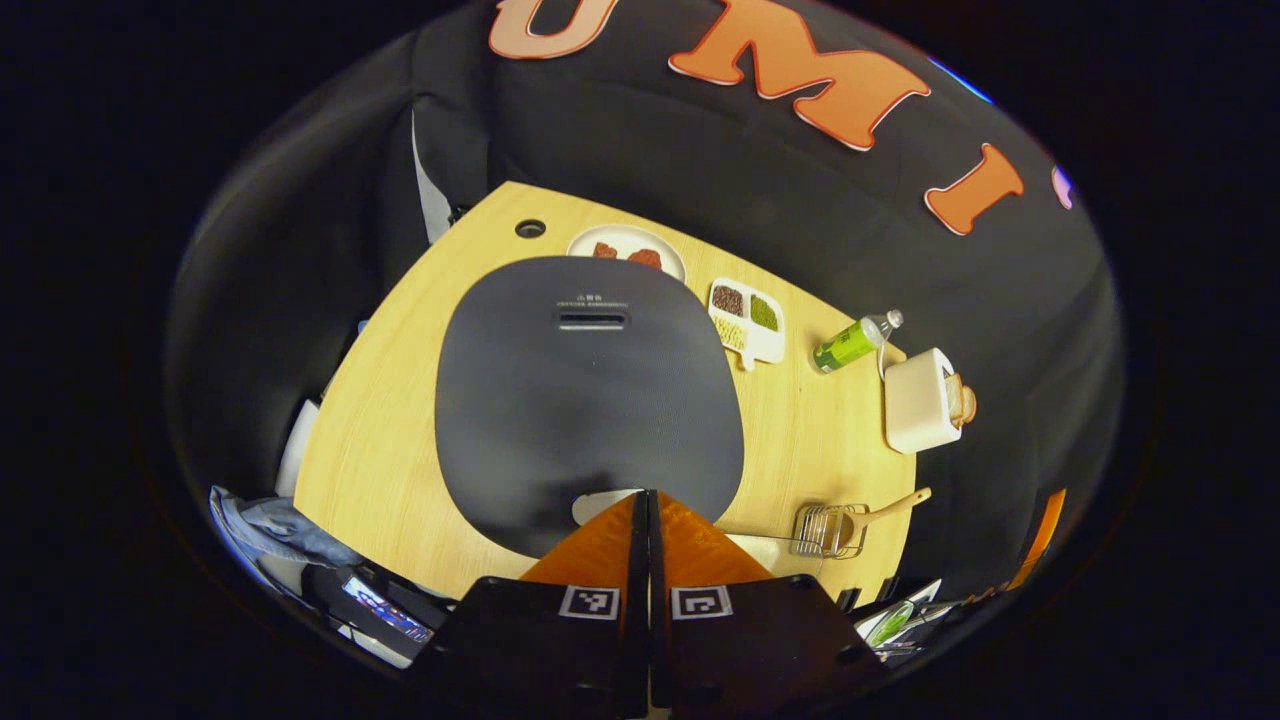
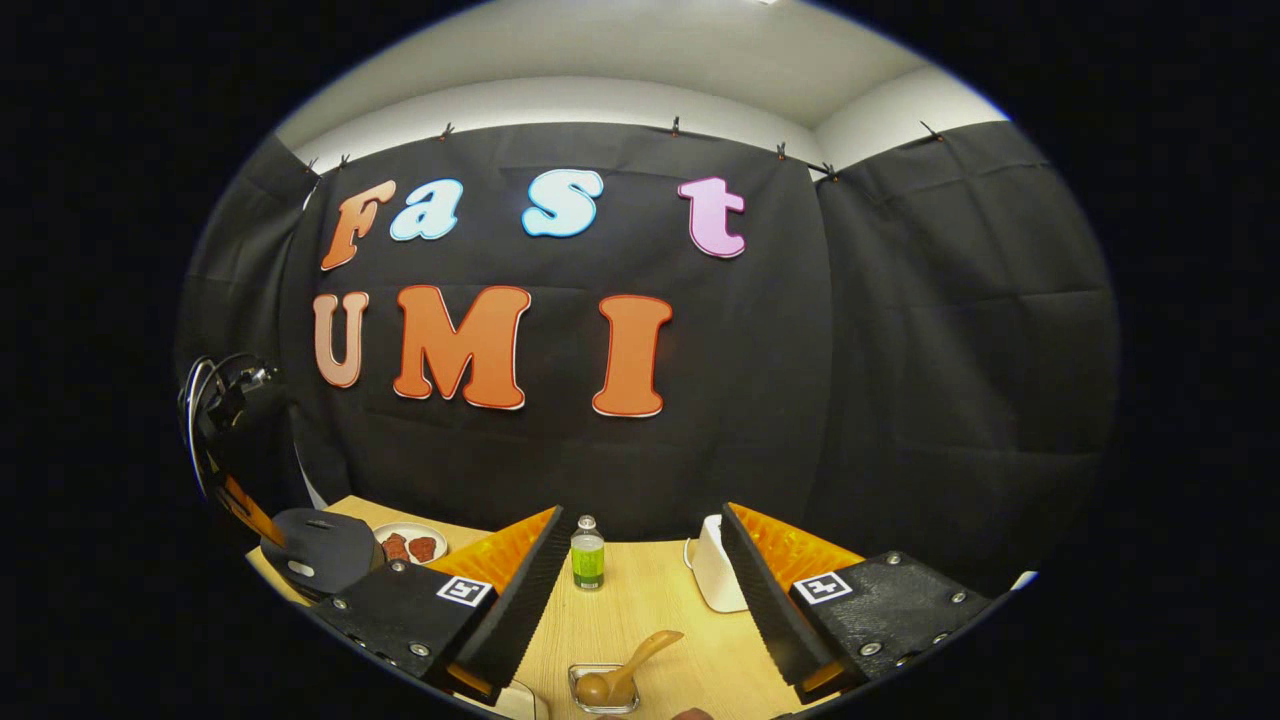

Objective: Close the left gripper, press the button to open the rice cooker; take a wooden spoon from the chopstick holder with the right hand, scoop a spoonful of rice and pour it into the rice cooker, then put the wooden spoon back into the chopstick holder.

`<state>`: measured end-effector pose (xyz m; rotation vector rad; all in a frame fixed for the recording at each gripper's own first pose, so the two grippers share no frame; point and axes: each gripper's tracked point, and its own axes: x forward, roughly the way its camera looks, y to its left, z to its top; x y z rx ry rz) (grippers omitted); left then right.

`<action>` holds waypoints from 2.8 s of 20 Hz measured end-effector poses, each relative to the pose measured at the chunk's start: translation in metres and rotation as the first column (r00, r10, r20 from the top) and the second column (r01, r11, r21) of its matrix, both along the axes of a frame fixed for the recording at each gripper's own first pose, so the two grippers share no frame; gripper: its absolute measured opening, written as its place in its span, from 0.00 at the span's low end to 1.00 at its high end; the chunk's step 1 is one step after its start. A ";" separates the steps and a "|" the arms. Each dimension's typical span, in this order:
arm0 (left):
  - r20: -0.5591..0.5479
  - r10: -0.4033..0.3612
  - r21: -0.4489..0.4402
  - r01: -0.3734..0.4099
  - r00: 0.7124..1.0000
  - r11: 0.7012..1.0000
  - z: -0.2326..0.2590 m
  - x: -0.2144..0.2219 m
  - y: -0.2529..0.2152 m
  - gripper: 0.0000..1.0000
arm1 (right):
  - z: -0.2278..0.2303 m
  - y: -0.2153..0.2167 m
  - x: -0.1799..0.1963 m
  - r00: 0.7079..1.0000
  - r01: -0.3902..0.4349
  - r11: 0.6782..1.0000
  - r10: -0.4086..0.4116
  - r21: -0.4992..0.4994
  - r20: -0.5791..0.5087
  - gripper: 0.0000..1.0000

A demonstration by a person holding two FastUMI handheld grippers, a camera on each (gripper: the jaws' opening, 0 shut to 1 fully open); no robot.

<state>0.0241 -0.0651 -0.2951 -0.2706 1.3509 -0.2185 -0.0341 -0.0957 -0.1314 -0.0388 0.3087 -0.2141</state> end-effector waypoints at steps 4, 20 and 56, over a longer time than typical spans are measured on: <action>-0.099 0.008 0.022 -0.006 0.995 1.000 -0.026 -0.005 -0.002 0.09 | -0.016 -0.010 -0.004 0.999 0.027 1.000 -0.027 0.003 -0.032 0.94; 0.125 -0.057 0.108 0.043 0.990 0.993 -0.012 -0.006 -0.001 0.06 | -0.093 -0.022 -0.018 0.976 0.059 0.996 -0.044 0.064 -0.212 0.94; 0.876 -0.150 0.320 -0.318 0.459 0.892 0.198 -0.031 0.035 0.87 | -0.302 0.011 -0.020 0.813 0.148 0.903 0.120 0.403 -0.569 0.27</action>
